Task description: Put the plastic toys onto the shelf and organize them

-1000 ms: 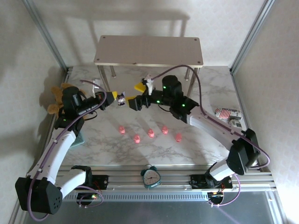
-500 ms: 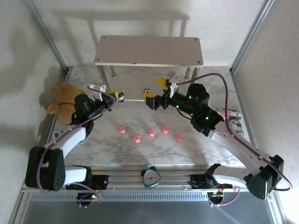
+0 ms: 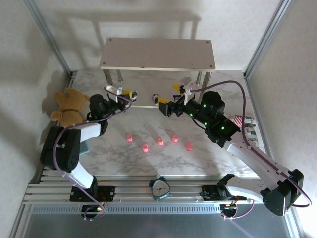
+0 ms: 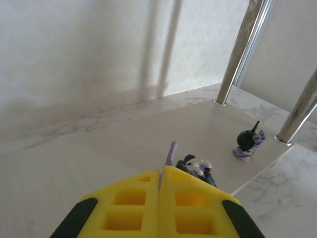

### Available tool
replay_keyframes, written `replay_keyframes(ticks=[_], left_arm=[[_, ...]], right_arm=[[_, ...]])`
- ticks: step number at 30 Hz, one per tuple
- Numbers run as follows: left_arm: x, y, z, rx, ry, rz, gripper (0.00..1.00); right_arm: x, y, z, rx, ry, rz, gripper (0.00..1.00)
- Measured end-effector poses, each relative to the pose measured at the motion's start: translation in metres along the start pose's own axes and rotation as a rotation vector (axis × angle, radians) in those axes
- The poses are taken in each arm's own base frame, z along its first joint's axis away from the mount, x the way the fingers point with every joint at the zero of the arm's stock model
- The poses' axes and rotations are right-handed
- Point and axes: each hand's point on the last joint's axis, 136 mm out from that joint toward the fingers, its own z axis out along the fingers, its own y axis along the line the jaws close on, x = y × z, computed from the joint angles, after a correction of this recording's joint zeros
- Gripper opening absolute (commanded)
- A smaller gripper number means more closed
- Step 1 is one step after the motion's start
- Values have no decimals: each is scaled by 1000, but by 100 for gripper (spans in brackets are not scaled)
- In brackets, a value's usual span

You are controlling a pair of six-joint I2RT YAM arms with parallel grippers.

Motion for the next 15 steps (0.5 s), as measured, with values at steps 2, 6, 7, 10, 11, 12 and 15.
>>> replay_keyframes(ticks=[2, 6, 7, 10, 11, 12, 15], left_arm=[[5, 6, 9, 4, -1, 8, 0], [15, 15, 25, 16, -3, 13, 0], [18, 16, 27, 21, -1, 13, 0], [25, 18, 33, 33, -4, 15, 0], [27, 19, 35, 36, -5, 15, 0], [28, 20, 36, 39, -7, 16, 0], [30, 20, 40, 55, -19, 16, 0]], right_arm=[[2, -4, -1, 17, 4, 1, 93], [7, -10, -5, 52, 11, 2, 94], [7, -11, -6, 56, 11, 2, 94], [6, -16, -7, 78, 8, -2, 93], [6, -18, -8, 84, 8, -4, 94], [7, -19, -8, 89, 9, -5, 93], [7, -21, -8, 97, 10, -9, 93]])
